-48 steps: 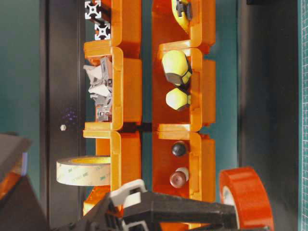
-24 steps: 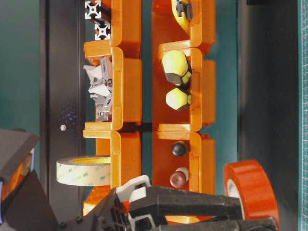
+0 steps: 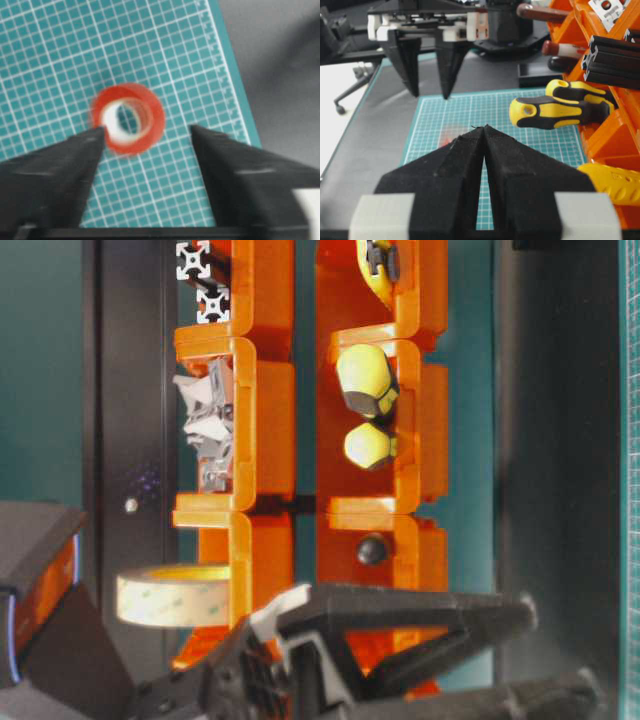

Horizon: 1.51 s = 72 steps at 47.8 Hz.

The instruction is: Pick vinyl tape from container rack with left arm.

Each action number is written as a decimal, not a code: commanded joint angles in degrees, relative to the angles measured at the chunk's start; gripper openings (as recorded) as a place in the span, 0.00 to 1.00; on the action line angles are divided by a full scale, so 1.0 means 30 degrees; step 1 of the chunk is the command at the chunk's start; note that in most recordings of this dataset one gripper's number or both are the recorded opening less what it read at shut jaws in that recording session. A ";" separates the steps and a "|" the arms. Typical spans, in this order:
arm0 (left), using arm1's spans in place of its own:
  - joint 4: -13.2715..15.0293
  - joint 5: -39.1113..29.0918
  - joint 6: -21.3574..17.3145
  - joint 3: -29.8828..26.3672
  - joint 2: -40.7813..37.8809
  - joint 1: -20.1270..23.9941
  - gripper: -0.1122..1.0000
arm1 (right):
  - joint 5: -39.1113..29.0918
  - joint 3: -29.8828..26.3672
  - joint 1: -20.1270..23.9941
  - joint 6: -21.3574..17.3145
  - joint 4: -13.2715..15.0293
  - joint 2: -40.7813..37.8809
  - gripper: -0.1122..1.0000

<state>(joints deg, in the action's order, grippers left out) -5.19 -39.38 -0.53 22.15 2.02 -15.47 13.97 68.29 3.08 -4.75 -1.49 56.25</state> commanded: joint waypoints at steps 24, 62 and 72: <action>0.0000 0.0322 0.0645 0.0498 0.2461 0.0000 0.86 | -0.0146 -0.0557 0.0029 0.0000 -0.0059 -0.0117 0.09; 0.0059 0.3574 0.0703 0.6006 1.6055 0.0527 0.85 | -0.0146 -0.0527 0.0029 0.0029 -0.0059 0.0029 0.09; 0.0059 0.3662 0.1143 0.7500 1.9189 0.0762 0.85 | -0.0146 -0.0498 0.0029 0.0029 -0.0059 0.0176 0.09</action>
<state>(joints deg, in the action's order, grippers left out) -5.01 -29.09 2.29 44.21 56.78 -13.62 13.36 68.29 2.99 -4.75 -1.58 56.95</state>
